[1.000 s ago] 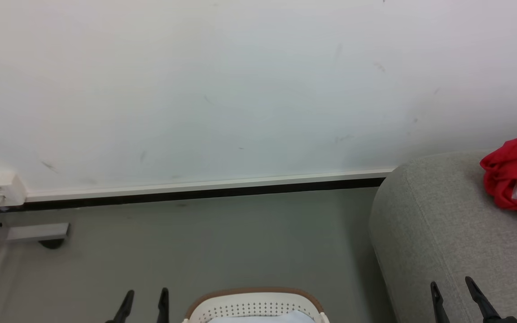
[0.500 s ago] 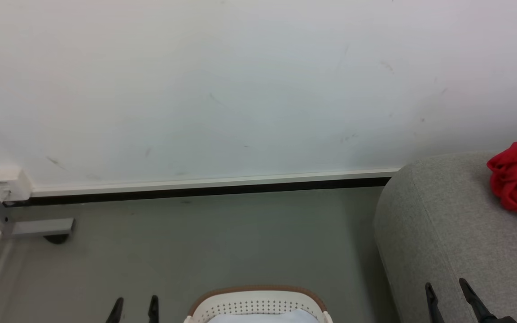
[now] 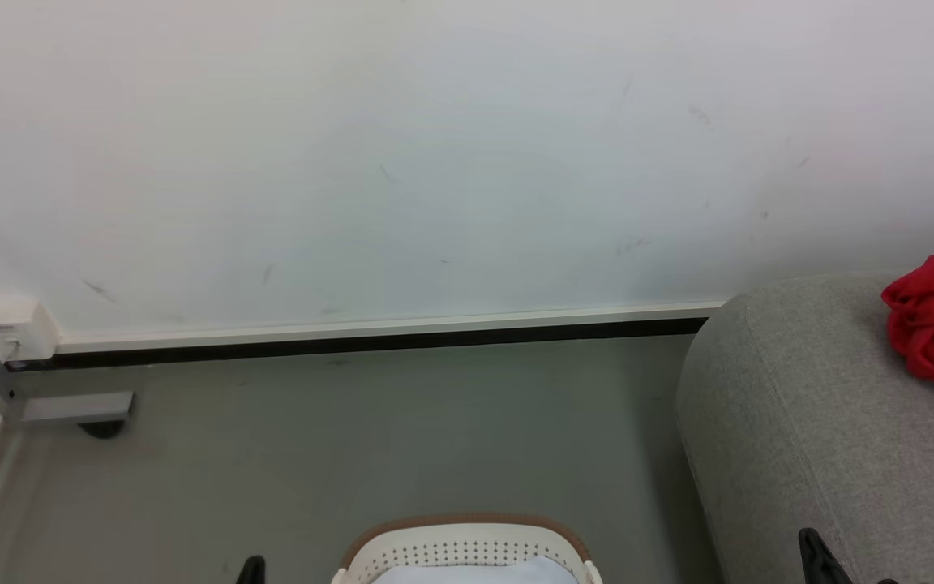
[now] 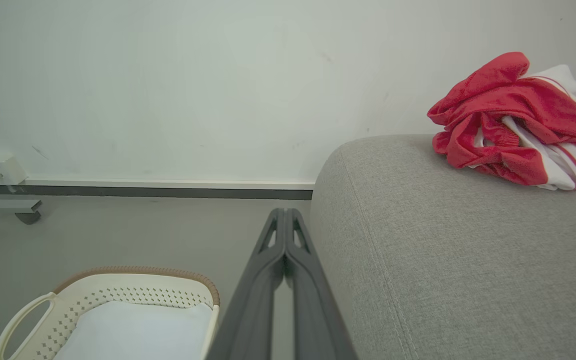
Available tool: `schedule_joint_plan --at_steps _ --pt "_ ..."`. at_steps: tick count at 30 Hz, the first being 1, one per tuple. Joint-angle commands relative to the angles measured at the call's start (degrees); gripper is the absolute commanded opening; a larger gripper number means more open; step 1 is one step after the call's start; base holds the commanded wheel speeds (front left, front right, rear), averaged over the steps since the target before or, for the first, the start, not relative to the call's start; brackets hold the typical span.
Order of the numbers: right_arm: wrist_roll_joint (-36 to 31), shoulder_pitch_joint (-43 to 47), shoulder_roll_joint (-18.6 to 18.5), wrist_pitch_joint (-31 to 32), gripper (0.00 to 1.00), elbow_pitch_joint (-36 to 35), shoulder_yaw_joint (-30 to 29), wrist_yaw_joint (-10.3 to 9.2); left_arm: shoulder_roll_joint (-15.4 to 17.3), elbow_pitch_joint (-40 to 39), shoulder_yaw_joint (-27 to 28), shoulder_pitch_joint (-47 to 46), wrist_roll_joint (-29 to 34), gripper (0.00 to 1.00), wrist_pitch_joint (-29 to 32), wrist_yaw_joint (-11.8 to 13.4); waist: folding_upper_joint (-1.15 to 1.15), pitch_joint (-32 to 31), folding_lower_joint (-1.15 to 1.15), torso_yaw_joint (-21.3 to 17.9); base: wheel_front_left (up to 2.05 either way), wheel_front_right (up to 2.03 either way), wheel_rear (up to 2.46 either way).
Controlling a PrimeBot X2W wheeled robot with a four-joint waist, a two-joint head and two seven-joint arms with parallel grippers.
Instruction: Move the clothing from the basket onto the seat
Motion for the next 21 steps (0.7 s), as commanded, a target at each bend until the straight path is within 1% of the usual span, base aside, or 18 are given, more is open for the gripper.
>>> schedule_joint_plan --at_steps 1,6,7,21 --pt "3.1 -1.6 -0.4 0.6 0.0 -0.9 -0.7 -0.01 0.2 -0.5 0.9 -1.5 -2.9 0.0 0.7 -0.5 0.0 0.1 0.0 0.0 0.0 0.0 0.0" --pt "9.2 -1.8 -0.4 1.9 0.0 -1.7 -0.9 -0.01 0.1 -0.5 1.6 -2.3 -8.3 0.0 2.1 -1.1 0.0 0.2 0.0 0.0 0.0 0.0 0.0" --pt "9.2 -1.8 -0.4 1.9 0.0 -1.7 -0.9 -0.01 0.1 -0.5 1.6 -2.3 -8.3 0.0 2.1 -1.1 0.0 0.2 0.0 0.0 0.0 0.0 0.0" --pt "24.0 -2.9 -0.5 5.1 0.0 -3.3 -1.5 -0.03 -0.3 -0.4 3.6 -4.5 -21.7 0.0 5.5 -2.8 0.0 0.7 0.0 -0.1 0.0 0.0 0.0"
